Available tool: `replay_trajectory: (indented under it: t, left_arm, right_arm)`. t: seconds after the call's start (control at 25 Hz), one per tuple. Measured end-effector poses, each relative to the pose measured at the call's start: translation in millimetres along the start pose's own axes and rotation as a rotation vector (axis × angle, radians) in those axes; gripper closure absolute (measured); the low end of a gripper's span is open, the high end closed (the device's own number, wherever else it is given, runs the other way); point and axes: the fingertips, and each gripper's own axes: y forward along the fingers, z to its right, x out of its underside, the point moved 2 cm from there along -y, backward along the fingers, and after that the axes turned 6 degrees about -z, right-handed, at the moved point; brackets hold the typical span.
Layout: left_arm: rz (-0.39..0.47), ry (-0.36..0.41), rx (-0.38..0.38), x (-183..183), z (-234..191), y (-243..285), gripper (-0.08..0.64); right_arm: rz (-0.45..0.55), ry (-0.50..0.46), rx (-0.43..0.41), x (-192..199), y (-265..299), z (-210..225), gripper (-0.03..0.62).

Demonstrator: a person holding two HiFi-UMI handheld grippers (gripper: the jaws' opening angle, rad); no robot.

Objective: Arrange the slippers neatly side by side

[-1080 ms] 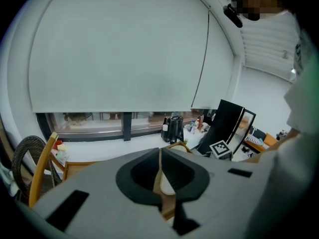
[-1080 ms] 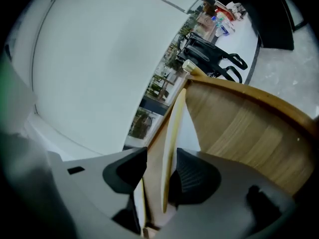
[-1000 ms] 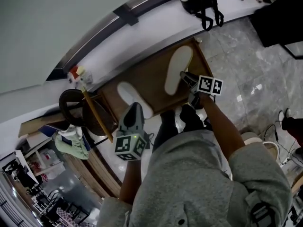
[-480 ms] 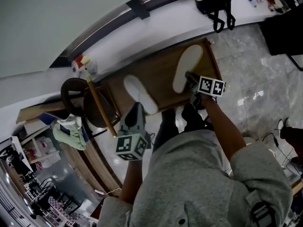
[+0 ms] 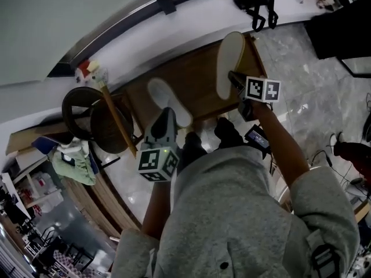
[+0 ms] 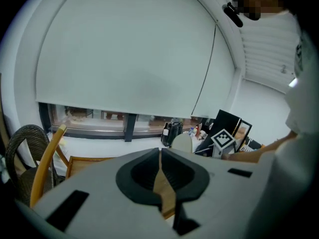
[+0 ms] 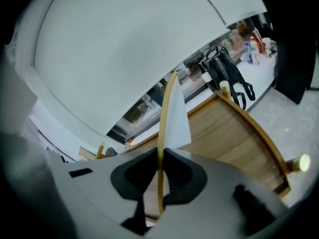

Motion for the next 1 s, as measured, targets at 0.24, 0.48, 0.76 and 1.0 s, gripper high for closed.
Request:
replay_trajectory:
  t: [0.24,0.48,0.76,1.0]
  left_arm:
    - [0.035,-0.005,0.069,-6,-41,-31,0.534]
    - [0.045,-0.020,0.080,5,-93,-57,0.534]
    - [0.060,-0.026,0.077,12,-133,-84,0.534]
    - [0.064,-0.027,0.062,17,-156,-103,0.534]
  right_arm:
    - [-0.090,-0.117,0.126,25,9,-49,0.541]
    - [-0.259,-0.324,0.422,70,44,-62,0.541]
    - [-0.433,-0.490,0.601,98,87,-82,0.541]
    - [-0.457,-0.549,0.608,112,121,-112,0.540]
